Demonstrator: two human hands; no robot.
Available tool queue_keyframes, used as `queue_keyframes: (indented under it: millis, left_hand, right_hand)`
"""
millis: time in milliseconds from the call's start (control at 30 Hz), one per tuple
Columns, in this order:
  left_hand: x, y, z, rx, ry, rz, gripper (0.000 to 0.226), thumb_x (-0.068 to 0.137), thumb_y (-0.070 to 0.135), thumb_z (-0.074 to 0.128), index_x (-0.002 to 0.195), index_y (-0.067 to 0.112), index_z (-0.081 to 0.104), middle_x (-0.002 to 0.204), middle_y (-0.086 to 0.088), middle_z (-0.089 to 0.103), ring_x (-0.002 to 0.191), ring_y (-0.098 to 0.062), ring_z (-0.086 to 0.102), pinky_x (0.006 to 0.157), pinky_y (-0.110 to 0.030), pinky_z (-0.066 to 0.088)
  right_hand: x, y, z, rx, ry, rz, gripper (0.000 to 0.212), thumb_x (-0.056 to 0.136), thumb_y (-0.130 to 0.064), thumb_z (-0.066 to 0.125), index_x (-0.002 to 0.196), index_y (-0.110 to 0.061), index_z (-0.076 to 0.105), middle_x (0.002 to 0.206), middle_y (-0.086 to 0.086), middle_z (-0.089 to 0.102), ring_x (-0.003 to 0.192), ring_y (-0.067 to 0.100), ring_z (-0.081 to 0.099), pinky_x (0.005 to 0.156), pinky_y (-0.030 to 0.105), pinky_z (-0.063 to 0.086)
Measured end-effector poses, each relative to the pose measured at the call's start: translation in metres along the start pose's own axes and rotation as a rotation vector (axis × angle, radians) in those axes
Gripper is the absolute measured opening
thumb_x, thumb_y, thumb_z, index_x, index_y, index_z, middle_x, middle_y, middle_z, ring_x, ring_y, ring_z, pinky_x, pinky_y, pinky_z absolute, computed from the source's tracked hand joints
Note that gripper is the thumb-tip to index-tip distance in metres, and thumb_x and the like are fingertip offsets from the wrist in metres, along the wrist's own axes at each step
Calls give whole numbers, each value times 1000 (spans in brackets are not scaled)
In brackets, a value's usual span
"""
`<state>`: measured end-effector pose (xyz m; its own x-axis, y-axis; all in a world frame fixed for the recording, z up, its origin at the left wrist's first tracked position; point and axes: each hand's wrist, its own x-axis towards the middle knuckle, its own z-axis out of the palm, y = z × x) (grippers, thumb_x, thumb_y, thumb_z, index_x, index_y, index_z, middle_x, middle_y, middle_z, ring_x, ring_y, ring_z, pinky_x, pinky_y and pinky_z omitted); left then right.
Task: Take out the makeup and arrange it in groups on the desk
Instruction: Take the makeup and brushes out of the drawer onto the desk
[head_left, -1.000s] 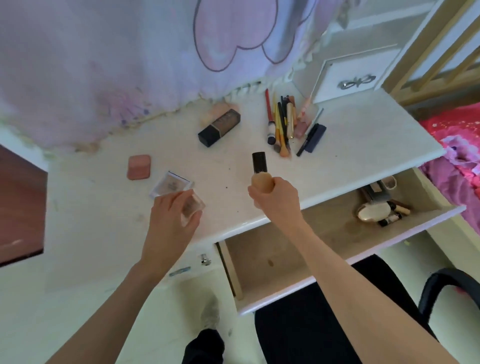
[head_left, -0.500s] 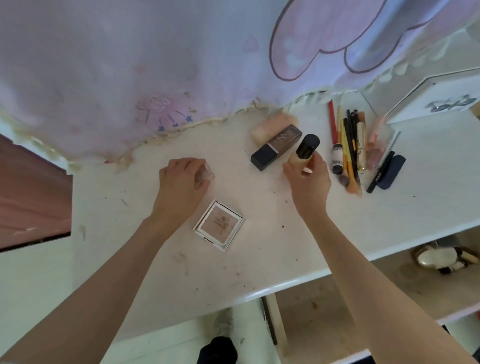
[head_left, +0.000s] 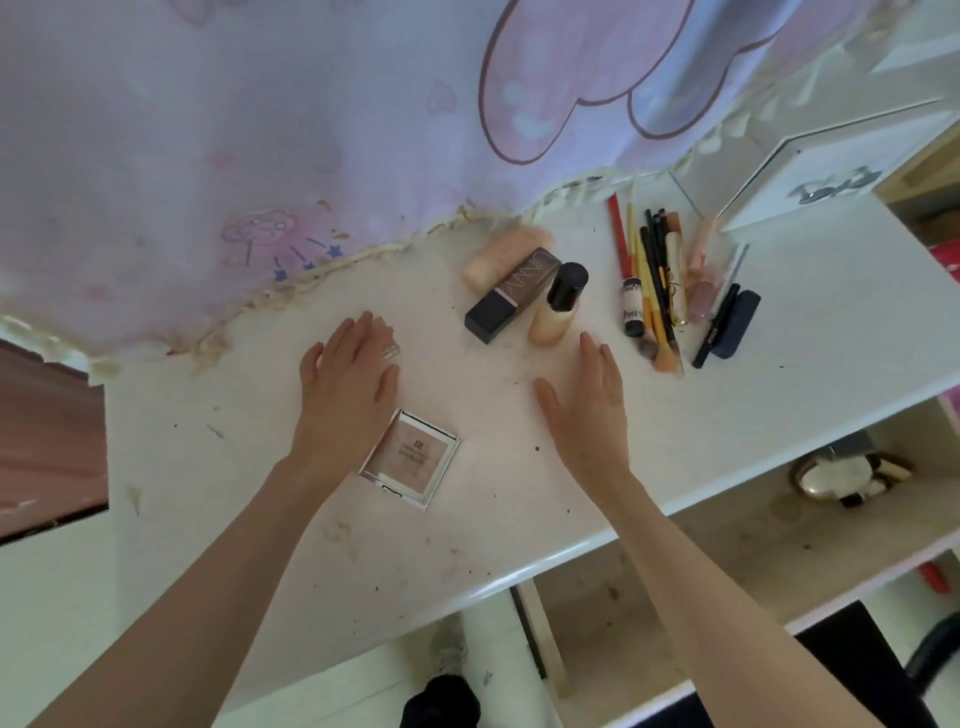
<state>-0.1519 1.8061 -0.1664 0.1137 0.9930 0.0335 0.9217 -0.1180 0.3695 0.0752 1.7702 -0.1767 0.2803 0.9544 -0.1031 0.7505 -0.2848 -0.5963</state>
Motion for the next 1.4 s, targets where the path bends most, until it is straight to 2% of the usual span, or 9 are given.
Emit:
queue_keyframes:
  millis: [133, 267, 400, 567, 733, 833, 967, 1167, 1400]
  left_hand:
    - [-31, 29, -1, -71, -9, 102, 44, 93, 26, 37, 131, 7, 48, 146, -13, 36, 138, -27, 28, 112, -47, 23]
    - [-73, 73, 3, -142, -37, 242, 49, 93, 31, 35, 137, 10, 40, 145, -11, 37, 137, -25, 30, 109, -43, 29]
    - [-120, 124, 19, -117, -165, 400, 54, 93, 38, 32, 142, 16, 27, 147, -11, 34, 137, -27, 31, 107, -40, 29]
    - [-176, 192, 49, -7, -321, 564, 58, 95, 49, 21, 141, 14, 30, 146, -11, 36, 136, -29, 33, 109, -45, 28]
    - [-196, 249, 77, 38, -395, 641, 65, 90, 51, 11, 146, 20, 23, 153, -4, 24, 142, -21, 18, 114, -34, 9]
    - [-188, 274, 94, 10, -472, 620, 60, 93, 49, 10, 147, 24, 15, 155, 2, 14, 144, -14, 8, 117, -31, 8]
    - [-157, 304, 123, -73, -531, 553, 49, 99, 35, 28, 146, 21, 21, 151, 0, 24, 139, -15, 23, 113, -29, 21]
    - [-87, 345, 197, -197, -641, 459, 47, 99, 26, 36, 144, 18, 26, 147, -4, 32, 133, -18, 33, 109, -31, 28]
    - [-52, 376, 266, -298, -540, 460, 46, 92, 16, 52, 137, 9, 39, 136, -11, 42, 127, -27, 37, 105, -34, 29]
  right_hand:
    - [-34, 30, -10, -403, -93, -152, 61, 98, -48, 21, 149, -17, 14, 158, 3, 5, 146, 19, -1, 116, 35, -6]
    - [-73, 56, -32, -457, -165, -204, 75, 85, -56, -3, 149, -20, 13, 158, 4, 4, 146, 21, 0, 114, 36, -8]
    - [-121, 94, -68, -417, -174, -126, 66, 94, -55, 14, 150, -21, 7, 158, 2, 5, 145, 18, -1, 112, 35, -9]
    - [-180, 153, -131, -361, -113, -48, 61, 98, -44, 32, 150, -21, 8, 158, 0, 6, 145, 15, -3, 116, 38, -5]
    - [-204, 206, -168, -354, -53, 37, 60, 98, -42, 35, 149, -17, 17, 156, 2, 17, 145, 18, 7, 117, 36, 1]
    - [-200, 231, -181, -334, -25, 95, 57, 99, -38, 36, 148, -15, 20, 154, 4, 24, 145, 19, 12, 117, 35, 3]
    - [-173, 256, -197, -341, -14, 132, 54, 99, -35, 37, 147, -13, 24, 151, 6, 30, 142, 22, 18, 118, 37, 9]
    - [-78, 289, -207, -403, 12, 143, 46, 97, -26, 43, 138, -6, 38, 142, 9, 40, 133, 25, 31, 113, 34, 22]
    - [23, 322, -182, -470, -81, 306, 45, 93, -31, 50, 129, -5, 43, 130, 13, 47, 123, 30, 40, 100, 38, 35]
